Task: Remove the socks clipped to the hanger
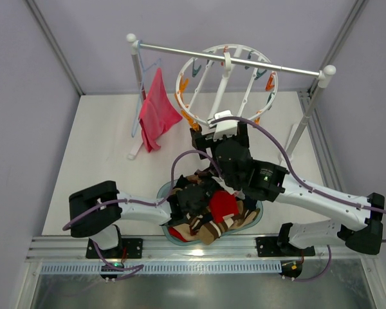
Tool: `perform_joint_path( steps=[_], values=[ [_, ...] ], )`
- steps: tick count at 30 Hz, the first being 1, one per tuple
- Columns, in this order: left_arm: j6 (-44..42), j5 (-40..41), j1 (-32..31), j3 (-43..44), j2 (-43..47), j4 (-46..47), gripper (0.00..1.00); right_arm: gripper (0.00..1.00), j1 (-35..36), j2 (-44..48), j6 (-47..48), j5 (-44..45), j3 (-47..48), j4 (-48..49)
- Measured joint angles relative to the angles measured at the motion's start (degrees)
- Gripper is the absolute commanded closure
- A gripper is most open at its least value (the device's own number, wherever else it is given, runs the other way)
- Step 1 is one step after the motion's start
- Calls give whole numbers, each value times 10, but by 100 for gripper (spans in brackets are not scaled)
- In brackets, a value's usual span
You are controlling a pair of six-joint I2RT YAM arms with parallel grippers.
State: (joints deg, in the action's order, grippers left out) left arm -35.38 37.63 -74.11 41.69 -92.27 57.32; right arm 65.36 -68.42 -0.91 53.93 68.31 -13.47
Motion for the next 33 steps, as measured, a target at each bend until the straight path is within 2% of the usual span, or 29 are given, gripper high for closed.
perform_joint_path(
  steps=[11,27,30,32,33],
  values=[
    [3,13,1,-24,5,28,100,0,5,-44,-48,54,47,-70],
    [-1,21,-4,-40,19,37,100,6,-13,-82,-73,39,73,-116],
    [0,25,-6,-40,19,42,100,9,-15,-93,-78,39,85,-128],
    [0,28,-8,-40,19,47,100,19,-15,-101,-81,40,95,-133],
    [0,30,-9,-40,19,50,100,28,-16,-105,-82,41,99,-137]
  ],
)
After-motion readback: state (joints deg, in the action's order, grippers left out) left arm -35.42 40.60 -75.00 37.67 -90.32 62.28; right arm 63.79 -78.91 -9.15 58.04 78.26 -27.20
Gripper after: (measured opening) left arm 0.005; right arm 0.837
